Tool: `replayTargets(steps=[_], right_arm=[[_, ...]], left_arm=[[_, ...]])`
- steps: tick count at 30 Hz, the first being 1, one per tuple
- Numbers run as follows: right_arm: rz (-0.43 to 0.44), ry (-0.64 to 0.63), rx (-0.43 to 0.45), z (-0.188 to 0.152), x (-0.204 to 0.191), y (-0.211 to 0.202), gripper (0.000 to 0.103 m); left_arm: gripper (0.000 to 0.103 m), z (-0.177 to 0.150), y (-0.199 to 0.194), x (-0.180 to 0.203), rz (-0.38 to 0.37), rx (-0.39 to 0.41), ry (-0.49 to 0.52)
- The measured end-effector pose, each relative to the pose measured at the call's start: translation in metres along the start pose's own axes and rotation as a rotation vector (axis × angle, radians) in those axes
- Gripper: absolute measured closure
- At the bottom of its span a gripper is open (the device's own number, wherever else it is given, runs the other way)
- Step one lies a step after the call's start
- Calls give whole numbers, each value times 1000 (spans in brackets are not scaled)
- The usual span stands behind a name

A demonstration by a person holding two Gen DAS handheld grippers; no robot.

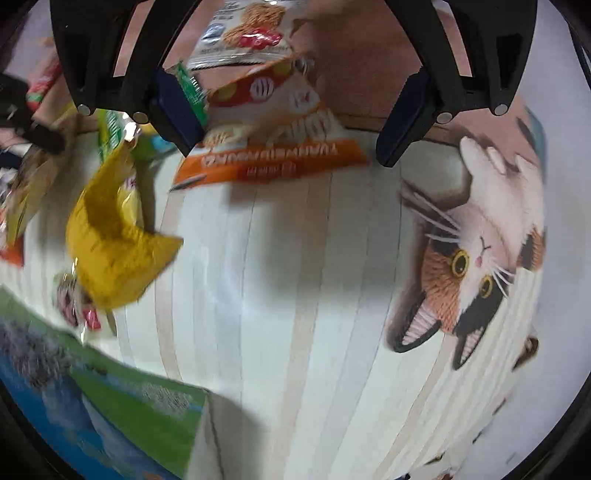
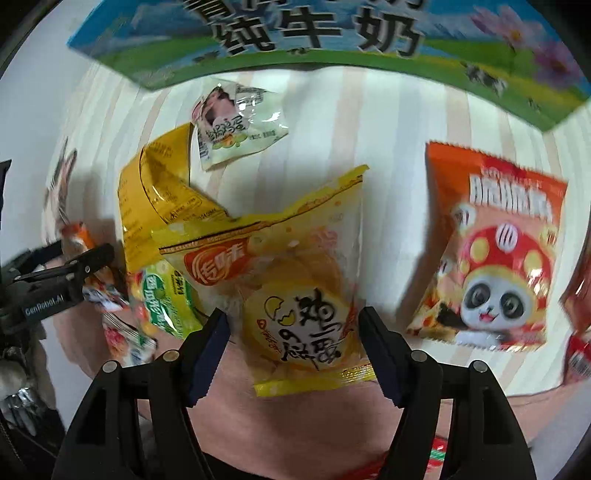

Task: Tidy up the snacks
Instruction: 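Grasp the orange panda bag with the left tool while the right tool grasps the egg-cake bag, then lower both bags into the cardboard box and open both tools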

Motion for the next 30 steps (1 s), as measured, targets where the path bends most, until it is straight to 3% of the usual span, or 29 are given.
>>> replayTargets(steps=[5,13,15,17,19,24,30], right_arm=[[30,53,-21,-5,15,11,24],[12,131,75,-16,6,21,24],[-12,139,108,-20,6,21,28],[-28,136,136,-28,-1,22,32],[-38,127,155,-39,-7,21,38],[-27,117,193,-64,-5,15,42],[107,145,203,-95,0,18,42]], left_arm=[[10,3,6,10,55,-37,29],[10,-24,24,7,6,-42,-86],[18,-30,23,5,-18,-9,-115],[43,-46,21,4,-32,9,-130],[56,-53,20,7,-21,22,-135],[60,-76,12,-3,-18,57,-154],[60,-123,-3,-5,-57,95,-179]])
Point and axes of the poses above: each gripper's, at about its wrist camera, not at the fingertips, and y roughly the way its jaws point, x to its right, z to its top, the point moved 5 cm from there along y, roughly the way its jaws point, and after that the axes turned 15 degrees about -x, right-handed, at the moved point
